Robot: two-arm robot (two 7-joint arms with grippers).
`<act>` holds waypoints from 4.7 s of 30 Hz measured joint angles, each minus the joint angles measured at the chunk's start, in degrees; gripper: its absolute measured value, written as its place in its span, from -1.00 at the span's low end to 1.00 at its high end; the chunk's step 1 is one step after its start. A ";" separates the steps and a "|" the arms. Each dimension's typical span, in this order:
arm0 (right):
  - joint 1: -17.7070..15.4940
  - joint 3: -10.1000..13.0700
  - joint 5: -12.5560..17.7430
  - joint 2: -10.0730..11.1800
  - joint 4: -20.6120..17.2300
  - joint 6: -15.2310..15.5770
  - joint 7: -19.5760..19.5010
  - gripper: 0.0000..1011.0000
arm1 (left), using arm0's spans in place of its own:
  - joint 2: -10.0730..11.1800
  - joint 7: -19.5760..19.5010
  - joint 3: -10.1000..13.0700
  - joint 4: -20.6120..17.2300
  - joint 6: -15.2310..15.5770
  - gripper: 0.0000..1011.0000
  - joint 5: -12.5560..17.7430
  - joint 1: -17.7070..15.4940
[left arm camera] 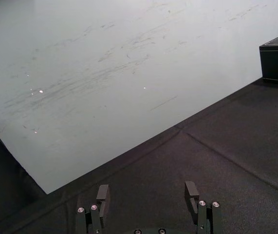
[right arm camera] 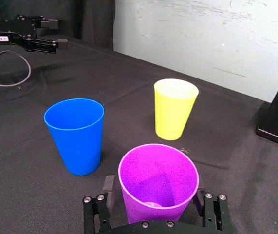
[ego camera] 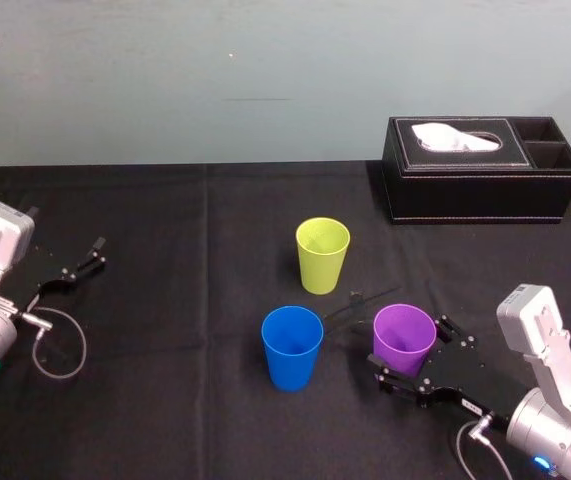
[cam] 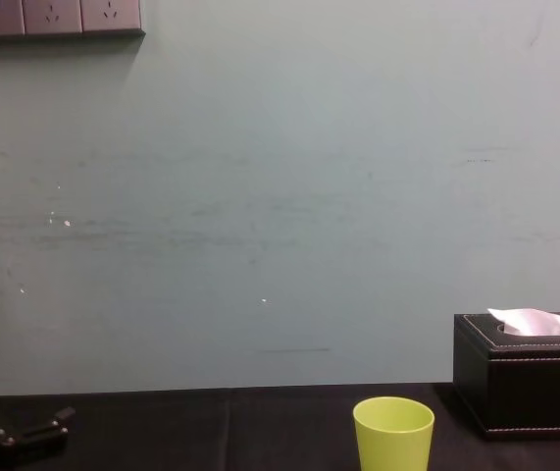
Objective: Stack the three plastic cups sequentially using one hand.
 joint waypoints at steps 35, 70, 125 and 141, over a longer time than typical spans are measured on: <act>-0.08 0.12 0.28 0.03 -0.03 -0.13 -0.02 0.44 | 0.00 0.00 0.00 0.00 0.00 1.00 0.00 0.00; 5.02 1.10 4.94 2.98 -9.90 10.43 0.85 0.44 | 0.00 0.00 0.00 0.00 0.00 1.00 0.00 0.00; 25.18 -7.91 -0.50 -7.10 7.24 11.99 -0.89 0.44 | 0.00 0.00 0.00 0.00 0.00 1.00 0.00 0.00; 26.25 -8.46 -0.89 -7.95 8.73 12.08 -0.88 0.44 | 0.00 0.00 0.00 0.00 0.00 1.00 0.00 0.00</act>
